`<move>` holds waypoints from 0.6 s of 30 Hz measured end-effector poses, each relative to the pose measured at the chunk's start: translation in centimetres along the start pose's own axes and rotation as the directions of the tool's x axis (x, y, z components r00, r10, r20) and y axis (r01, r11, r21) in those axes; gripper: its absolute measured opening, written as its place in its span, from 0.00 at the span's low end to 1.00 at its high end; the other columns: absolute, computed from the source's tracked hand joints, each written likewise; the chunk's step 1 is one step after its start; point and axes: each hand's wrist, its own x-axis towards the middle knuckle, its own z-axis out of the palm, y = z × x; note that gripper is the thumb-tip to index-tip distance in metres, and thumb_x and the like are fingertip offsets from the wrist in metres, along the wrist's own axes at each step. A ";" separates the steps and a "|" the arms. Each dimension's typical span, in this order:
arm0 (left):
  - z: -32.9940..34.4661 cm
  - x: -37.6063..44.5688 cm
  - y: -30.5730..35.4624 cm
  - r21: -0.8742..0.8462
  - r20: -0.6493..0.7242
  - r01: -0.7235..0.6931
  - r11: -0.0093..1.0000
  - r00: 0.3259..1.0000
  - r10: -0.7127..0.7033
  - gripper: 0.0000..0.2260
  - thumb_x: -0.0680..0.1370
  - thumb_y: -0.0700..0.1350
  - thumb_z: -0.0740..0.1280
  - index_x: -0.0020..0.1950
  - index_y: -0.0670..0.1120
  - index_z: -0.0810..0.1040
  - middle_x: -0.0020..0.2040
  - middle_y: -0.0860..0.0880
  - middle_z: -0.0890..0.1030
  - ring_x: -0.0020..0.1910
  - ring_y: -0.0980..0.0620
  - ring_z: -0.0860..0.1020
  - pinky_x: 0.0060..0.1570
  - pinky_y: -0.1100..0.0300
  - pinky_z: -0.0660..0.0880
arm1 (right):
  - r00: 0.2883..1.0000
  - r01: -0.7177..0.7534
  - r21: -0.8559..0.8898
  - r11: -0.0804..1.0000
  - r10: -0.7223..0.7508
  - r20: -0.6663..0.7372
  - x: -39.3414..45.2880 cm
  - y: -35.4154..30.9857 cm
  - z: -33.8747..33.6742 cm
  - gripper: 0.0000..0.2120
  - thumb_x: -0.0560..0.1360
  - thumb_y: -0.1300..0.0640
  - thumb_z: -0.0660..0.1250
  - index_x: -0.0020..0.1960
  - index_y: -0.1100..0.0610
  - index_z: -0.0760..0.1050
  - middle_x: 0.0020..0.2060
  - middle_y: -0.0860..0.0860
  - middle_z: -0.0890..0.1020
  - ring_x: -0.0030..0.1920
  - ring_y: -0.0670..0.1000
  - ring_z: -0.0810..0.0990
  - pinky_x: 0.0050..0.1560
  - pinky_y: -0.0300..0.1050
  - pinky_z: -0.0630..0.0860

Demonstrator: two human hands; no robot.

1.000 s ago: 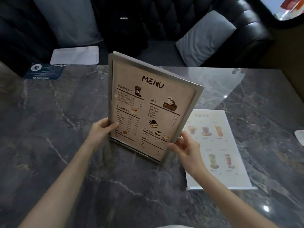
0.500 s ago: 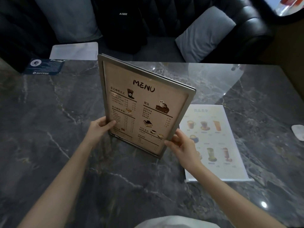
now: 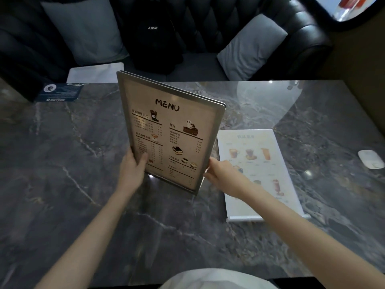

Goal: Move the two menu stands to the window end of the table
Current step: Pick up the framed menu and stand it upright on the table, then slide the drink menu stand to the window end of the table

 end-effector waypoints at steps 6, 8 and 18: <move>4.3 -7.2 4.7 0.396 -0.052 -0.345 0.851 0.917 0.395 0.14 0.79 0.47 0.57 0.51 0.40 0.77 0.46 0.42 0.81 0.45 0.44 0.79 0.44 0.56 0.72 | 0.994 -0.032 -0.356 0.934 0.069 0.090 -2.5 4.2 -3.0 0.12 0.78 0.56 0.57 0.58 0.60 0.71 0.52 0.61 0.81 0.53 0.62 0.79 0.47 0.50 0.74; 6.3 -8.8 6.0 0.431 0.043 -0.498 0.753 0.844 0.534 0.13 0.77 0.45 0.58 0.42 0.41 0.78 0.37 0.45 0.81 0.36 0.47 0.78 0.37 0.57 0.71 | 0.986 -0.110 -0.383 0.917 0.149 0.076 -3.8 6.6 -3.9 0.13 0.78 0.55 0.57 0.59 0.59 0.71 0.55 0.60 0.80 0.55 0.61 0.78 0.51 0.50 0.74; 17.9 -11.3 8.2 0.194 0.440 -0.038 0.980 0.897 -0.053 0.37 0.77 0.51 0.63 0.75 0.39 0.44 0.77 0.42 0.50 0.76 0.45 0.50 0.73 0.53 0.50 | 0.831 -0.542 0.068 0.838 0.546 -0.108 -9.5 18.8 -2.9 0.38 0.67 0.55 0.73 0.71 0.58 0.58 0.68 0.58 0.70 0.65 0.59 0.70 0.61 0.55 0.73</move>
